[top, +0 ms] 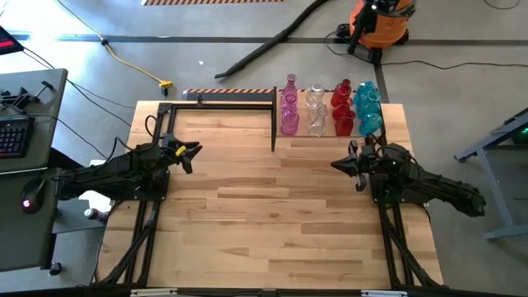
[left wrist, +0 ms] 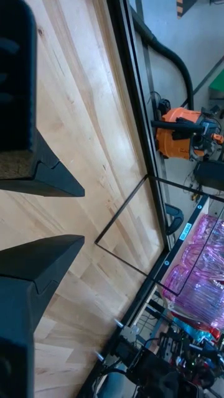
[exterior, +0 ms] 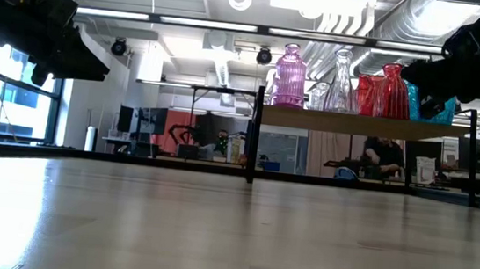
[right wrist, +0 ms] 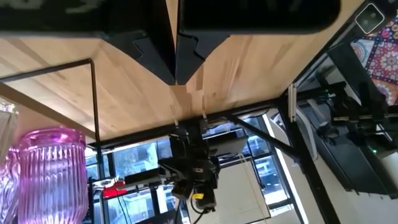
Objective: Sort vases onto shelf
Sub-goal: Return to Home Position
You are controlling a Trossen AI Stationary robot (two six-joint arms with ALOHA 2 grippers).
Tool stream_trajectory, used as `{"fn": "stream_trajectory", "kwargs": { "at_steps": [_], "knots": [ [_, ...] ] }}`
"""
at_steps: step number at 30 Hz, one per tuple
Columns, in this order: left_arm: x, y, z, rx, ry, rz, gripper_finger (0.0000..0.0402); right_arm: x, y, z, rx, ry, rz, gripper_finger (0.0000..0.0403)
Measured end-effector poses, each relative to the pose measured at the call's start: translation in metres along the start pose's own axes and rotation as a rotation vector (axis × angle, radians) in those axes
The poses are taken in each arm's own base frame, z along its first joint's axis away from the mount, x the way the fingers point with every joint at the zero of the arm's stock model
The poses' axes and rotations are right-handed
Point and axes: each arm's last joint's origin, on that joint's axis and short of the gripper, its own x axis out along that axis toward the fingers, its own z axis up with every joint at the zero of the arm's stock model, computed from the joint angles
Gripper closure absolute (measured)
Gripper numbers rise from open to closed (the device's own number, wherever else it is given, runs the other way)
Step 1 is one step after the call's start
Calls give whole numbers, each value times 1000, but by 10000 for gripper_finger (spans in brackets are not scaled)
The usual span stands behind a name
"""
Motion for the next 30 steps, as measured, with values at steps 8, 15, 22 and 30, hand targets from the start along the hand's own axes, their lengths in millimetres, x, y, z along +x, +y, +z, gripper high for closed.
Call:
{"fn": "stream_trajectory", "kwargs": {
  "at_steps": [8,15,22,30],
  "knots": [
    [0,0,0,0,0,0,300,0,-1,0,13,-6,-33,403],
    [0,0,0,0,0,0,300,0,-2,0,97,-11,-51,403],
    [0,0,0,0,0,0,300,0,-2,0,168,-12,-51,403],
    [0,0,0,1,-8,16,300,0,-2,0,187,-12,-51,403]
  ]
}}
